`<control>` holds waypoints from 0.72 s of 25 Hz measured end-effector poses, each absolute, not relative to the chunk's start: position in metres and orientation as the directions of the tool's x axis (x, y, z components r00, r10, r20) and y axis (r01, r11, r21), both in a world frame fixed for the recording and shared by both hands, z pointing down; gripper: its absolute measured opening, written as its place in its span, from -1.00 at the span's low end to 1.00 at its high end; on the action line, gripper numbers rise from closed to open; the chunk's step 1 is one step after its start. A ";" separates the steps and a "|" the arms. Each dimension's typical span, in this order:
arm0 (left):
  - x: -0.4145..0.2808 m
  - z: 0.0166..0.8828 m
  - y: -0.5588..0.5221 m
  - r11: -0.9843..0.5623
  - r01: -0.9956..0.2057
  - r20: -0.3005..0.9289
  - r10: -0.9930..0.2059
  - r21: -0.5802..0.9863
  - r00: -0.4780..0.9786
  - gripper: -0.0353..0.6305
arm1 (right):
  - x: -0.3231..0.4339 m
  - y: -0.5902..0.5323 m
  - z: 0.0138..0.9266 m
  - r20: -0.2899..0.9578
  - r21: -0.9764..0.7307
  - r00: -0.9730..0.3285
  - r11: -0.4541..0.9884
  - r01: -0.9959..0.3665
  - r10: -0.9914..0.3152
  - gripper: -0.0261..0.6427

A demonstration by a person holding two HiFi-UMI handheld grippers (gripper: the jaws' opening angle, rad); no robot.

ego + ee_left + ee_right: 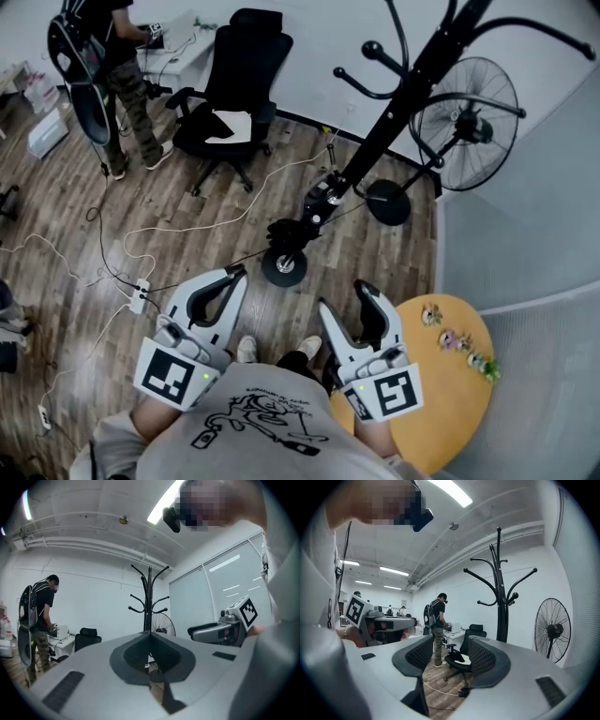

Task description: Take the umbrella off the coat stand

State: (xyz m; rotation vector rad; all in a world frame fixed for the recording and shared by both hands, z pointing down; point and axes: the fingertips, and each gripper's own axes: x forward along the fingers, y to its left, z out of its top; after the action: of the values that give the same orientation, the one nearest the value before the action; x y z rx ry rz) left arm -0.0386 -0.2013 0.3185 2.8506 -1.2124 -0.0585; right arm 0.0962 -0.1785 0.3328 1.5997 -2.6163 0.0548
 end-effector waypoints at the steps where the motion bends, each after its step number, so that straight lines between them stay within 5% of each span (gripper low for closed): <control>1: -0.036 0.318 -0.202 -0.693 -0.719 -0.018 -0.721 0.057 0.693 -0.87 | 0.098 -0.179 0.332 0.084 0.008 -0.457 0.459 -0.888 -0.885 -0.18; 18: -0.016 0.312 -0.218 -0.697 -0.715 -0.026 -0.717 0.053 0.696 -0.87 | 0.125 -0.220 0.376 0.139 0.038 -0.433 0.441 -0.897 -0.891 -0.17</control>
State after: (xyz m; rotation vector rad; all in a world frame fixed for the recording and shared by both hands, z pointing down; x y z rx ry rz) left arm -0.0159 -0.2185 0.3119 2.8575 -1.2070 -0.0696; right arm 0.1246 -0.2196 0.3758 1.5897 -2.5471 0.0629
